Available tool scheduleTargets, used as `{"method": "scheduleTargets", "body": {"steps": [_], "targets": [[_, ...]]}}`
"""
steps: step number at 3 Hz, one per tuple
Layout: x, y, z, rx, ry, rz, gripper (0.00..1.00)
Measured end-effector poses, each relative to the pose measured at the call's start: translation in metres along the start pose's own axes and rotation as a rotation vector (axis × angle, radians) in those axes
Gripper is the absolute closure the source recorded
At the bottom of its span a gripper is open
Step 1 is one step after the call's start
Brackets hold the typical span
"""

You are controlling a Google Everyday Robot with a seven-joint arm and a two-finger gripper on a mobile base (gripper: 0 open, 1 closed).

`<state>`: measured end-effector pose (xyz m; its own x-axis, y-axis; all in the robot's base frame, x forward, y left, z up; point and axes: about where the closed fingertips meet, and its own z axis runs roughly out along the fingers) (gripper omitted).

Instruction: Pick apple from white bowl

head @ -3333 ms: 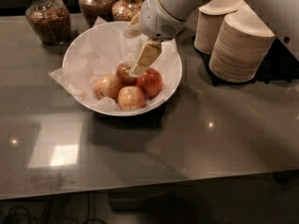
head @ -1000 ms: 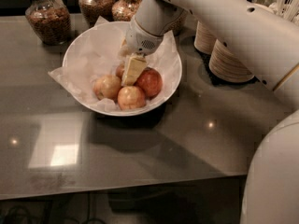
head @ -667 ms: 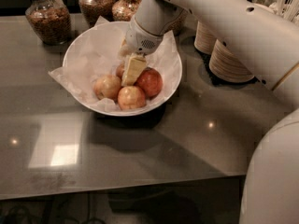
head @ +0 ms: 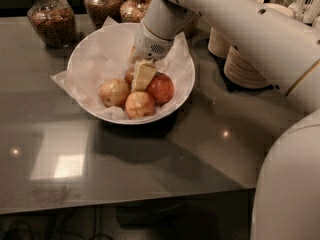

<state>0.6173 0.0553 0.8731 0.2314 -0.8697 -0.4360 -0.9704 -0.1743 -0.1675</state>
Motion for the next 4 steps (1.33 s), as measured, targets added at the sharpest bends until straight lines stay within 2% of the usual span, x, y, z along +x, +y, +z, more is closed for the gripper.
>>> {"method": "scheduleTargets", "body": {"steps": [1, 3, 4], "targets": [[0.0064, 0.0000, 0.0030, -0.008, 0.011, 0.017, 0.32], [0.0072, -0.0019, 0.0071, -0.013, 0.017, 0.038, 0.30], [0.0072, -0.0019, 0.0071, -0.013, 0.017, 0.038, 0.49]]}}
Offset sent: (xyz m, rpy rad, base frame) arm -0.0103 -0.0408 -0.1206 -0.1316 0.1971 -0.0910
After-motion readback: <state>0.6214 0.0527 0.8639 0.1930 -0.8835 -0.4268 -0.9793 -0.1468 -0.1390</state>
